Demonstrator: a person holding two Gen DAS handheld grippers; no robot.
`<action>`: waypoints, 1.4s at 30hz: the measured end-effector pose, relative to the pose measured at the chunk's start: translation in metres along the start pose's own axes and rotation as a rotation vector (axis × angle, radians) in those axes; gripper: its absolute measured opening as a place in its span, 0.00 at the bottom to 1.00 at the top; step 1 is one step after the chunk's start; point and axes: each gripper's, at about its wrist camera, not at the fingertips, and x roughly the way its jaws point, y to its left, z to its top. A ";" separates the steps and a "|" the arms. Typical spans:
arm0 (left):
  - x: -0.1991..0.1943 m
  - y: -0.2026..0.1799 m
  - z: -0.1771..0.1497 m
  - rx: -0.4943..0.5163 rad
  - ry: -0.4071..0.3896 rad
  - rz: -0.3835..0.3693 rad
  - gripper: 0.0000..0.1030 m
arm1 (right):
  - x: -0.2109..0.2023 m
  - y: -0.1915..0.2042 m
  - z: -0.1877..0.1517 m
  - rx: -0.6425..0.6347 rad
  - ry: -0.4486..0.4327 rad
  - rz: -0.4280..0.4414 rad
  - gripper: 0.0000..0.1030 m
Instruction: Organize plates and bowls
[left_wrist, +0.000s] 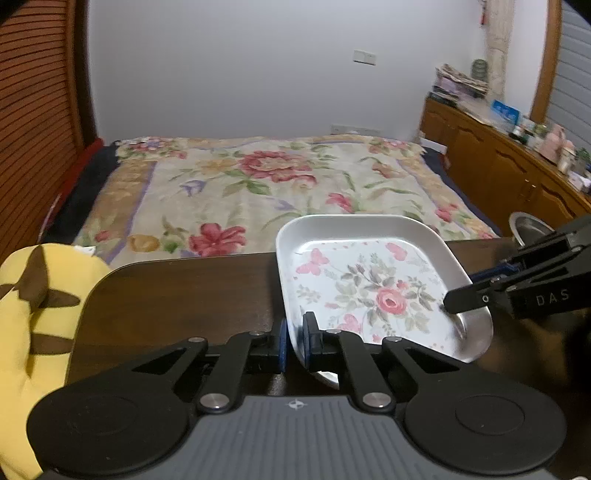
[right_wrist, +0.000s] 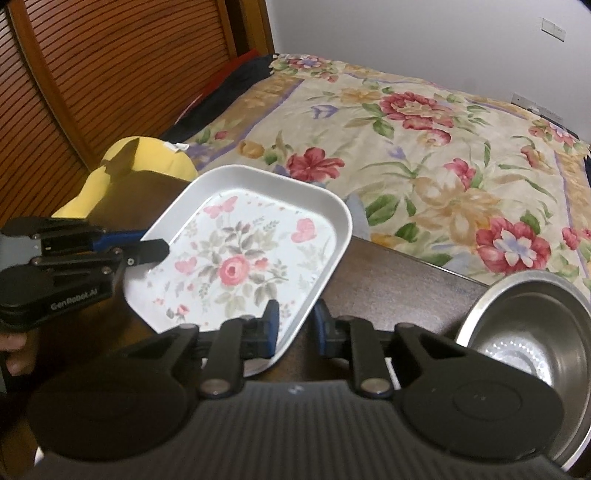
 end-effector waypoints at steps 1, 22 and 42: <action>-0.003 -0.003 -0.001 0.013 -0.009 0.013 0.09 | 0.000 0.000 0.000 0.006 0.000 0.004 0.17; -0.082 -0.009 -0.004 0.014 -0.095 0.003 0.10 | -0.057 0.017 -0.012 0.046 -0.120 0.058 0.12; -0.154 -0.030 -0.022 0.051 -0.190 0.006 0.10 | -0.114 0.038 -0.041 0.018 -0.209 0.048 0.12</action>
